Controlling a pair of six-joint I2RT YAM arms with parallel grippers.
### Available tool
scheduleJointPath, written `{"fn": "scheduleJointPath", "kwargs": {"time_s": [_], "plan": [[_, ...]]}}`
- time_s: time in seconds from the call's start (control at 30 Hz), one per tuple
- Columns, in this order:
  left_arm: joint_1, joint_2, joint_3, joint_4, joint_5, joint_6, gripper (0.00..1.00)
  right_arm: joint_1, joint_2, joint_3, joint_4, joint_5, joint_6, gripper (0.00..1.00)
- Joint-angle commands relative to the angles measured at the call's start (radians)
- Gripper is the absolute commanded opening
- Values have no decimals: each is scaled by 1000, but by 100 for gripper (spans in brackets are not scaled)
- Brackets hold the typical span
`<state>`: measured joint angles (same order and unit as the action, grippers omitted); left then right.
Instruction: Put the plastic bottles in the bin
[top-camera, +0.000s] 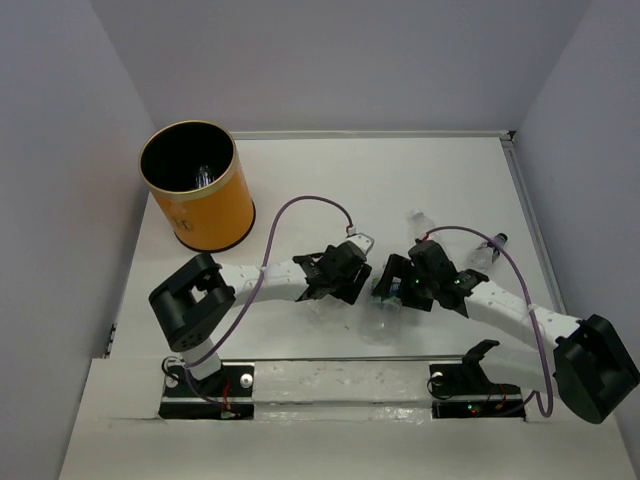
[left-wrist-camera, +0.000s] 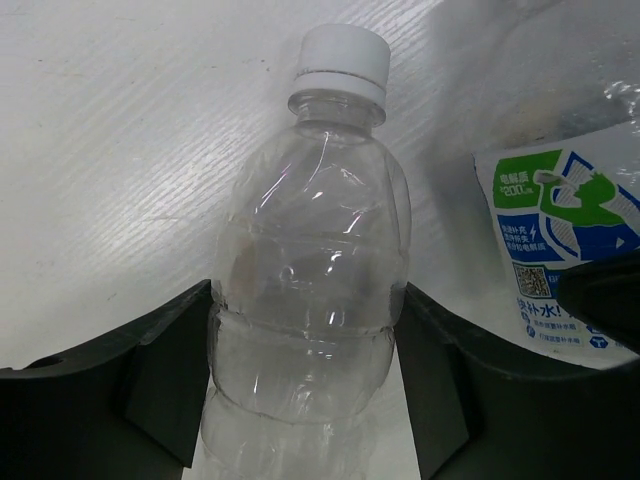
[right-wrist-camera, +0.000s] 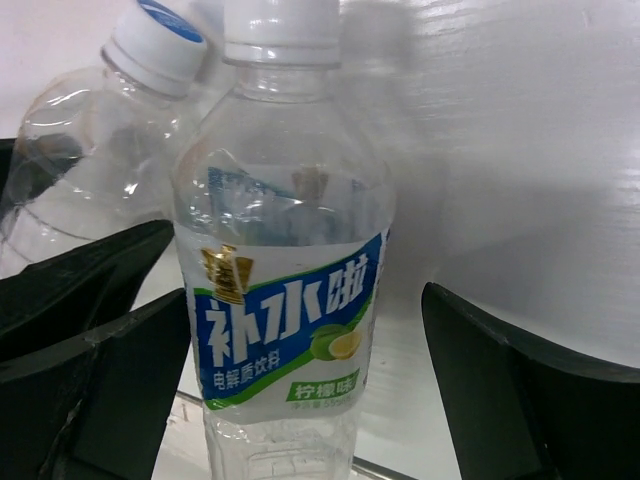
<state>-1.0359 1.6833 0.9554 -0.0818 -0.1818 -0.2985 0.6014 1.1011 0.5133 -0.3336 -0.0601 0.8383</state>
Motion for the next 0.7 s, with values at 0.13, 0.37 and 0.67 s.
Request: {"fn": "scheduleJointPath", "kwargs": {"time_s": [0.13,0.37,0.67], "plan": [[42,-195,-37,5,-114,-56,51,-5,49,7,125,14,-38,91],[77,-442,34,-36,-205,-102,50,-5,65,7,176,22,-67,68],[339,-685,166,74,-251,-159,50,-5,-16,-1,234,-7,-99,34]]}}
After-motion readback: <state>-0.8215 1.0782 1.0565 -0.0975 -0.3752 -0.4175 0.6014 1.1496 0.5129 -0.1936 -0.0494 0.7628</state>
